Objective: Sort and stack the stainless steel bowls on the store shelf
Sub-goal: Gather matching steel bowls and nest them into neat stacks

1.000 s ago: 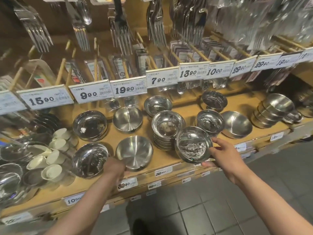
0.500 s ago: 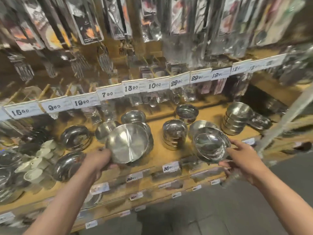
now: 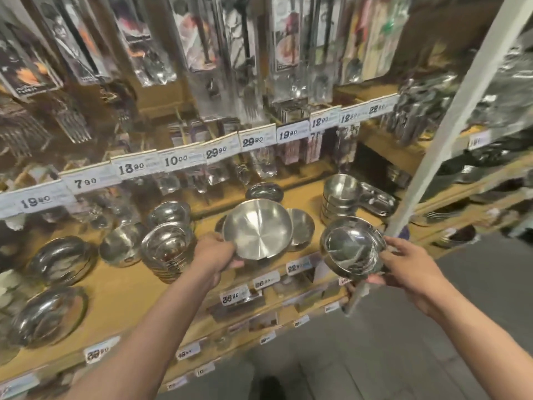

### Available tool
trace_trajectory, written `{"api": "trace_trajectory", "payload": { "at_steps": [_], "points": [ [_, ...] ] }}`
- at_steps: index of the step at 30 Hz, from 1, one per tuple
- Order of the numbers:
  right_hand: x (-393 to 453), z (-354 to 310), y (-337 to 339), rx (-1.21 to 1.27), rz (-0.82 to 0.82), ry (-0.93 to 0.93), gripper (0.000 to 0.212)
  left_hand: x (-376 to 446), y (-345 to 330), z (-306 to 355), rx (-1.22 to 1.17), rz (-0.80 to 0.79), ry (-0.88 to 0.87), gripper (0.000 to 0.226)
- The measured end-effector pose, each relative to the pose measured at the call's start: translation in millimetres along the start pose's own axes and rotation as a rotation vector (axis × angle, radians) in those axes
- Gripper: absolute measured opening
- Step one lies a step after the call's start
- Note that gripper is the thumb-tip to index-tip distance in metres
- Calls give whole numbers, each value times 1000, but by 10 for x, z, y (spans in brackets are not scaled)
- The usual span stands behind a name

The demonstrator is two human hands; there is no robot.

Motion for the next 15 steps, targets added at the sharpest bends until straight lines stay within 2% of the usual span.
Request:
{"api": "trace_trajectory", "payload": {
  "at_steps": [8, 12, 15],
  "points": [
    [556, -273, 100, -30, -27, 0, 32, 633, -939, 74, 82, -61, -11, 23],
    [852, -433, 63, -63, -59, -12, 36, 872, -1286, -16, 127, -79, 56, 35],
    [1057, -520, 37, -71, -79, -24, 36, 995, -1413, -110, 215, -36, 52, 28]
  ]
}}
Point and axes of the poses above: each hand's wrist, its own x-axis towards the middle knuckle, its own y-axis out of the back of the hand, z = x × y, the point moved 7 cm from there along x, towards the middle knuckle, and after that the axes turned 14 degrees about -y, right-handed, at the moved point
